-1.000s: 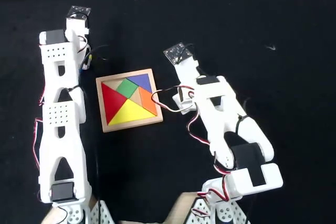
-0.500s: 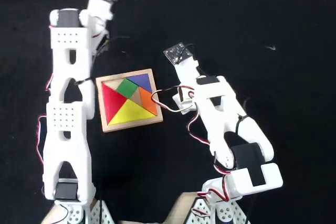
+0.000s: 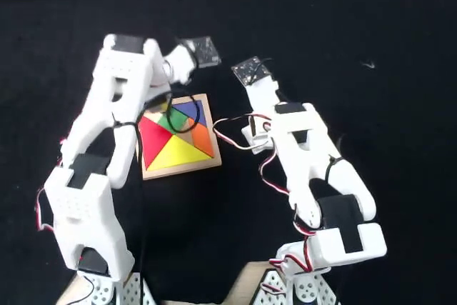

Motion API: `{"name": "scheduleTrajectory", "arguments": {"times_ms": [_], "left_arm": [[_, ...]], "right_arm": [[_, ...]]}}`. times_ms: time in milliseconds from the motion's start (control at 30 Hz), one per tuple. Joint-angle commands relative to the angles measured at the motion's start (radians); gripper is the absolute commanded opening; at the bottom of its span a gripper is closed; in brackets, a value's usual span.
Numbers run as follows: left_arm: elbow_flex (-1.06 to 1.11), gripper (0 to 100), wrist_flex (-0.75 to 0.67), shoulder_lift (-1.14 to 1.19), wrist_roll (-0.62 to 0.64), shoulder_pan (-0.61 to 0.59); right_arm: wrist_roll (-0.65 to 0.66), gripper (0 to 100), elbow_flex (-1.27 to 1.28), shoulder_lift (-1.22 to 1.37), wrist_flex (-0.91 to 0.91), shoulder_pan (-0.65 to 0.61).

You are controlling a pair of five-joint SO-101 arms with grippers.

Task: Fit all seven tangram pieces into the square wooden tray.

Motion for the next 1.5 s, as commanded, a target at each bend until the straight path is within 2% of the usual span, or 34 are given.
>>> {"name": "scheduleTrajectory", "arguments": {"times_ms": [0, 133, 300, 500, 1000, 1167, 1467], "left_arm": [[0.216, 3, -0.275, -0.074, -0.015, 0.007], [0.252, 3, -0.342, -0.074, -0.015, -0.004], [0.245, 3, -0.347, -0.074, -0.023, -0.004], [0.246, 3, -0.347, -0.064, -0.092, -0.041], [0.255, 3, -0.339, -0.064, -0.092, -0.058], [0.246, 13, -0.347, -0.066, -0.038, -0.058], [0.234, 13, -0.321, -0.077, -0.018, -0.058]], "right_arm": [[0.000, 1.1, -0.050, 0.002, -0.048, 0.008], [0.000, 1.1, -0.041, 0.004, -0.055, 0.006], [0.002, 1.1, -0.041, 0.002, -0.055, 0.006], [0.002, 1.1, -0.039, 0.002, -0.055, 0.006], [0.006, 1.1, -0.039, 0.004, -0.057, 0.000], [0.006, 1.1, -0.039, 0.004, -0.057, 0.000], [0.006, 1.1, -0.039, 0.004, -0.057, 0.000]]}}
